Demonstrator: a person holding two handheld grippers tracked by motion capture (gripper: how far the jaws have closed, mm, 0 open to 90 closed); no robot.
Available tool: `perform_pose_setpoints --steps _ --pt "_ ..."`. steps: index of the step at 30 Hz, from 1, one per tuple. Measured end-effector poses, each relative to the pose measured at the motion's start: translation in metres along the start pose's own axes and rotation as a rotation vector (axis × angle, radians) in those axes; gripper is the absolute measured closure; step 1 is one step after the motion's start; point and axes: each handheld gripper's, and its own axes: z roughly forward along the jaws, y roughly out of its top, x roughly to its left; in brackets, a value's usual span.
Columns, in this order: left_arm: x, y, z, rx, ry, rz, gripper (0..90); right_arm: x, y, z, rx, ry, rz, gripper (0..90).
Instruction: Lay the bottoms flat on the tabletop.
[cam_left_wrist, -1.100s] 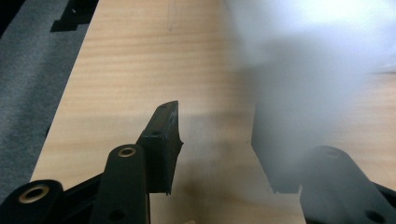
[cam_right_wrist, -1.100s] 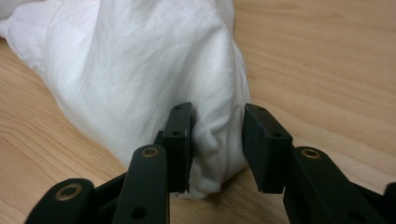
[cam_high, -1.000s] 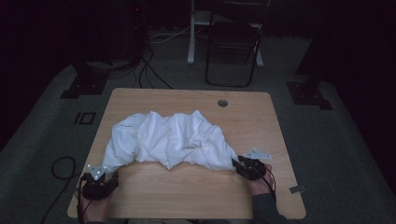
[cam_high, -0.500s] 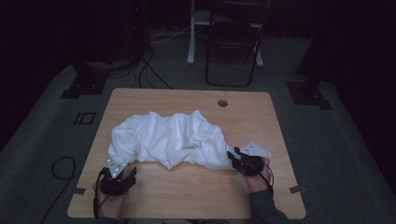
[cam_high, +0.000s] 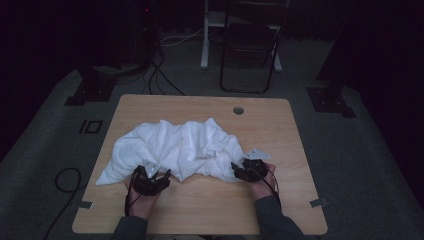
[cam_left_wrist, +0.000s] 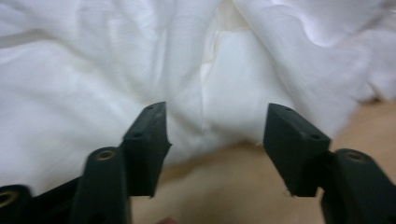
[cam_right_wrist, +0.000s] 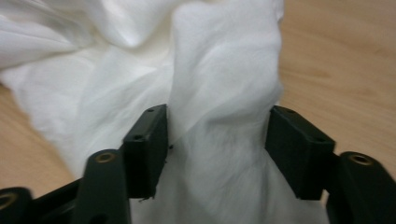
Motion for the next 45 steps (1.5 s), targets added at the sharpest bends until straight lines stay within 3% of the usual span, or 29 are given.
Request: perform_pose_setpoints --steps 1,2,6,9,13,16,18,21,24,25,30,31,34,37,38,39,40,45 --pt "0.000 0.006 0.015 0.013 -0.004 -0.023 36.9 0.000 0.000 0.000 0.000 0.000 0.000 35.3" --pt "-0.001 0.008 0.022 0.017 0.007 -0.028 34.8 -0.001 -0.003 0.008 0.029 -0.006 0.000 34.7" --pt "-0.002 0.014 0.042 0.053 0.021 -0.043 34.9 -0.002 -0.003 0.010 0.035 -0.009 -0.001 34.4" --pt "-0.001 0.015 0.047 0.068 0.008 -0.037 47.5 -0.003 -0.004 0.012 0.047 -0.011 -0.004 37.0" --pt "-0.001 0.016 0.037 0.043 -0.023 -0.035 81.2 -0.003 -0.005 0.012 0.049 -0.013 -0.028 44.7" --pt "-0.008 0.015 0.012 -0.017 -0.085 -0.025 85.5 -0.005 -0.006 0.012 0.046 -0.011 -0.031 46.1" --pt "-0.013 0.011 -0.002 -0.034 -0.113 0.009 85.8 -0.005 -0.006 0.012 0.043 -0.010 -0.029 46.0" --pt "-0.015 -0.001 -0.017 -0.029 -0.133 0.021 85.8 -0.004 -0.006 0.011 0.043 -0.023 -0.034 45.9" --pt "-0.016 -0.005 -0.019 -0.025 -0.135 0.027 85.7 -0.003 -0.005 0.010 0.045 -0.029 -0.037 45.9" --pt "-0.015 -0.019 -0.027 0.001 -0.146 0.036 85.7 -0.003 -0.005 0.010 0.045 -0.029 -0.037 45.9" --pt "-0.015 -0.042 -0.037 0.055 -0.163 0.039 85.6 -0.002 -0.003 0.007 0.053 -0.035 -0.042 46.0" --pt "-0.013 -0.056 -0.041 0.096 -0.151 0.046 85.6 -0.001 -0.002 0.007 0.057 -0.040 -0.036 46.1" --pt "-0.008 -0.066 -0.044 0.106 -0.142 0.037 85.4 0.001 0.000 0.005 0.053 -0.053 -0.040 47.2" --pt "-0.006 -0.065 -0.045 0.107 -0.140 0.034 82.5 0.005 0.003 -0.001 0.036 -0.064 -0.046 48.4" --pt "-0.005 -0.063 -0.046 0.096 -0.142 0.026 69.2 0.009 0.009 -0.007 0.003 -0.065 -0.054 49.3" --pt "-0.005 -0.063 -0.046 0.096 -0.142 0.026 64.3 0.009 0.009 -0.007 0.003 -0.065 -0.054 49.3" --pt "-0.004 -0.059 -0.049 0.070 -0.136 0.028 59.6 0.013 0.016 -0.014 -0.034 -0.061 -0.061 50.0" --pt "0.006 -0.043 -0.057 0.002 -0.088 0.017 48.7 0.022 0.031 -0.021 -0.086 -0.035 -0.077 49.5"
